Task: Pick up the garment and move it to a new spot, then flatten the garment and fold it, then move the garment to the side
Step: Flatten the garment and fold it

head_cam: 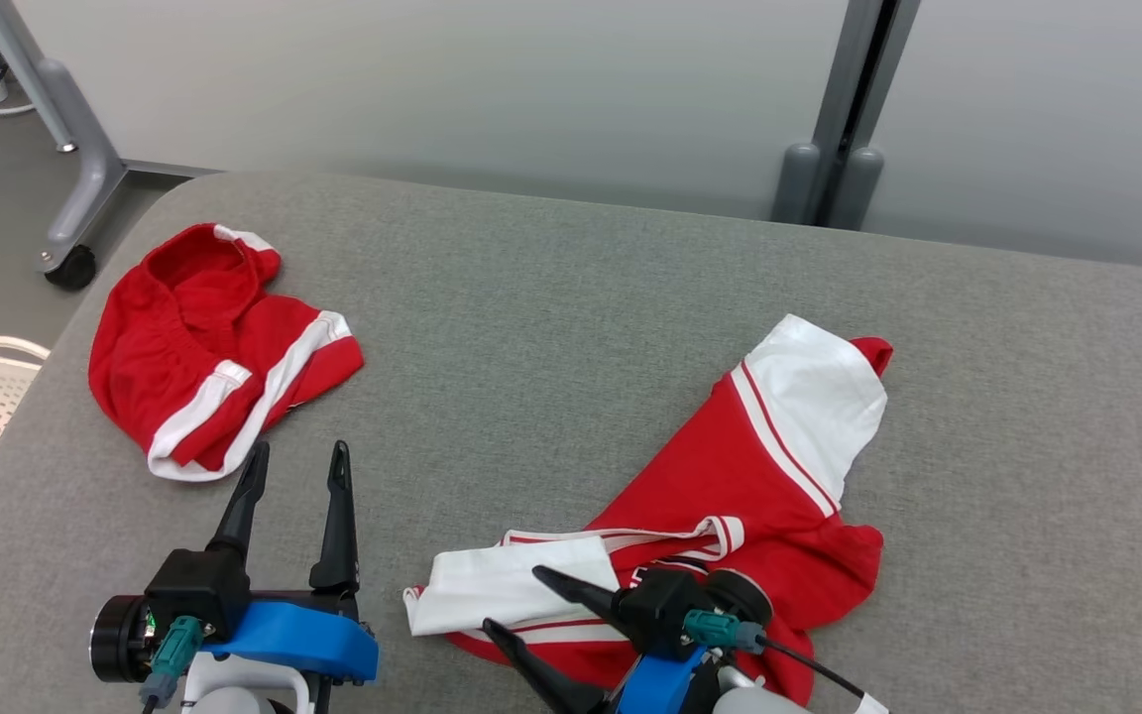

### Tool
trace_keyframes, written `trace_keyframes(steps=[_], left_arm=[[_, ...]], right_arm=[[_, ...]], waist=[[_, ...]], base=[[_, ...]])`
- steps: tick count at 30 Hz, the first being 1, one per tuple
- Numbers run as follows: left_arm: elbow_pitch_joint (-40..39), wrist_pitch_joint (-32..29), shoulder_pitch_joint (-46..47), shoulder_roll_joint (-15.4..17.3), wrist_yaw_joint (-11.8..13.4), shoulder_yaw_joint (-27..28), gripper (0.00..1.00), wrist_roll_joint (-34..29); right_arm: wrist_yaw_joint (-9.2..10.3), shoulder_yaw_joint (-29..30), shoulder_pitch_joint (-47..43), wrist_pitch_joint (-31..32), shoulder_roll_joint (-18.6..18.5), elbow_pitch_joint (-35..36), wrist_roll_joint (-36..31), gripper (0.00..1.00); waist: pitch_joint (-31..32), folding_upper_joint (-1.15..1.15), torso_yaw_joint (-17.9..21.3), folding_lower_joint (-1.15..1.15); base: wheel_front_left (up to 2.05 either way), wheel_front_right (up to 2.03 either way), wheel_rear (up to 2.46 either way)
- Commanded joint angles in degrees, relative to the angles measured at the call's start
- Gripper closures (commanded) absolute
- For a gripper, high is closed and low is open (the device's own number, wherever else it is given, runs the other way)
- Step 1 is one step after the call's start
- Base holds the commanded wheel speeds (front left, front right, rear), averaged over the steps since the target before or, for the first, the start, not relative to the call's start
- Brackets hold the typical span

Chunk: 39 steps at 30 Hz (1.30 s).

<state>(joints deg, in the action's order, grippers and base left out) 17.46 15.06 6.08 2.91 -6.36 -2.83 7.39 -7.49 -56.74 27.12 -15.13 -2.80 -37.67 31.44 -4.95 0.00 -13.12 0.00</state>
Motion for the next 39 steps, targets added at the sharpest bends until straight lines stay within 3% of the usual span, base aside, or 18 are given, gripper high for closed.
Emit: trace_keyframes(steps=[1,10,16,24,30,39], left_arm=[[-0.2,0.2,0.5,0.0,0.2,0.2,0.0,-0.4],[-0.8,0.2,-0.9,0.0,0.1,1.5,0.0,-0.9],[-1.0,0.2,-1.5,0.0,-0.2,2.2,0.0,-1.4],[-0.8,0.2,-1.4,0.0,-0.7,2.4,0.0,-2.4],[-0.5,0.2,-1.9,0.0,-0.8,2.3,0.0,-2.7],[0.2,0.2,-1.3,0.0,-1.0,0.5,0.0,-3.3]], right_arm=[[-0.01,1.3,0.5,0.0,-0.2,0.0,-1.4,0.0],[-0.01,19.0,-6.1,0.0,-1.4,5.6,-14.2,0.0],[-0.01,32.8,-12.2,0.0,-2.7,13.3,-19.0,0.0],[-0.01,47.9,-20.1,0.0,-1.4,21.3,-22.9,0.0],[-0.01,51.8,-24.8,0.0,-0.5,23.0,-24.0,0.0],[-0.01,51.9,-24.6,0.0,-0.1,22.6,-23.5,0.0]], waist=[[0.5,0.0,1.1,0.0],[1.4,0.0,6.1,0.0],[1.5,0.0,8.6,0.0],[1.4,0.0,10.1,0.0],[1.9,0.0,10.3,0.0],[2.4,0.0,11.3,0.0]], base=[[0.0,0.0,0.0],[0.0,0.0,0.0],[0.0,0.0,0.0],[0.0,0.0,0.0],[0.0,0.0,0.0],[0.0,0.0,0.0]])
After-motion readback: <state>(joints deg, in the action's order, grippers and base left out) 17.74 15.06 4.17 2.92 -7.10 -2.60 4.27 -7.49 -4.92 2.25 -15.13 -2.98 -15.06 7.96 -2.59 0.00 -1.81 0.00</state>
